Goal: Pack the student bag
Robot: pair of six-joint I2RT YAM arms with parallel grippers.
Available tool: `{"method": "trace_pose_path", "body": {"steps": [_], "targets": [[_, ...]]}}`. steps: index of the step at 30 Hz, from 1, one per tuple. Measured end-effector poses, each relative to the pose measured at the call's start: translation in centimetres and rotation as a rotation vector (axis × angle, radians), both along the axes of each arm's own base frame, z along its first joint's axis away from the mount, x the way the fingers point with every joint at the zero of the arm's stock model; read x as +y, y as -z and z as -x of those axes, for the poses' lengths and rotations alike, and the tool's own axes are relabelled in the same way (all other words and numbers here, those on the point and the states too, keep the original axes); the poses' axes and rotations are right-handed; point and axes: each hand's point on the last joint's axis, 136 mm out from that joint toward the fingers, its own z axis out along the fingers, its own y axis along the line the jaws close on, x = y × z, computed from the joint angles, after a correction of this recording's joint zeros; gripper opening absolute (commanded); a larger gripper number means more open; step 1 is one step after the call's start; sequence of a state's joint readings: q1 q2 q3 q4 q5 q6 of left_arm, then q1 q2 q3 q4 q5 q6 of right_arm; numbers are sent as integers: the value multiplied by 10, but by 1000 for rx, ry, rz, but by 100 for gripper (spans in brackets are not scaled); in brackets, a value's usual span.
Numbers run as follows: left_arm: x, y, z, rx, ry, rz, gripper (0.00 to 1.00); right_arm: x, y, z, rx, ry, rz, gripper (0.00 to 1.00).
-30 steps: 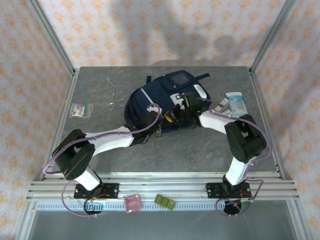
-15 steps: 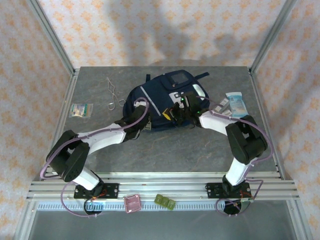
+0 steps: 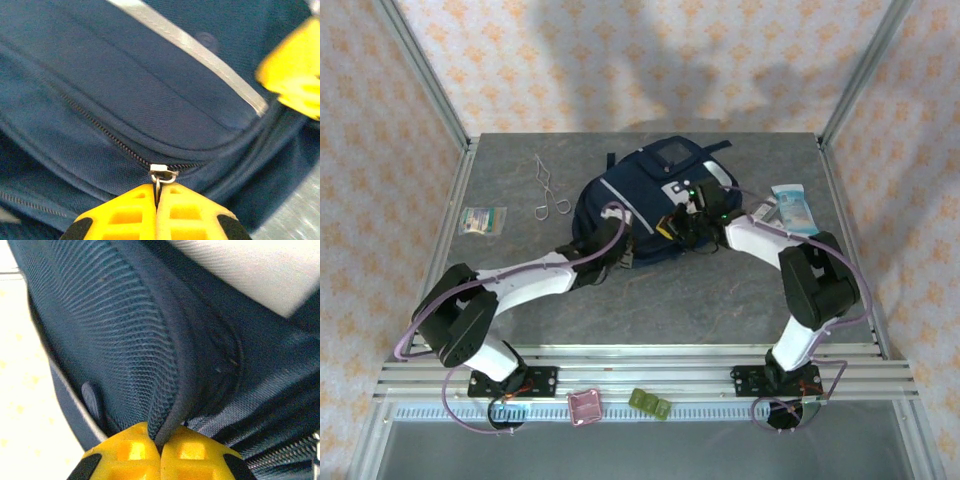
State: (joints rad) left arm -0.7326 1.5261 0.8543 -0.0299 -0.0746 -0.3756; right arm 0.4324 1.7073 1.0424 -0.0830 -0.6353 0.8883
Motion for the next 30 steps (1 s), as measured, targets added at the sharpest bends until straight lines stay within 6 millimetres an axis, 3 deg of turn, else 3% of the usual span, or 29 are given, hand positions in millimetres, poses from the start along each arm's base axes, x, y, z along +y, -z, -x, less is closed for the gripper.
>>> {"method": "trace_pose_path", "body": {"steps": [4, 7, 14, 18, 24, 30], "targets": [[-44, 4, 14, 11, 83, 21, 0, -31, -3, -1, -8, 50, 70, 0], [-64, 9, 17, 28, 116, 46, 0, -44, -5, -1, -26, 83, 86, 0], [-71, 21, 17, 55, 119, 32, 0, -50, 5, 0, -34, 98, 93, 0], [-52, 17, 12, 51, 74, 15, 0, -49, 4, -1, -41, 98, 90, 0], [15, 5, -10, 29, -68, 26, 0, -40, -2, -1, -55, 75, 50, 0], [34, 12, -21, 35, -120, -27, 0, -38, 2, -3, -46, 72, 47, 0]]}}
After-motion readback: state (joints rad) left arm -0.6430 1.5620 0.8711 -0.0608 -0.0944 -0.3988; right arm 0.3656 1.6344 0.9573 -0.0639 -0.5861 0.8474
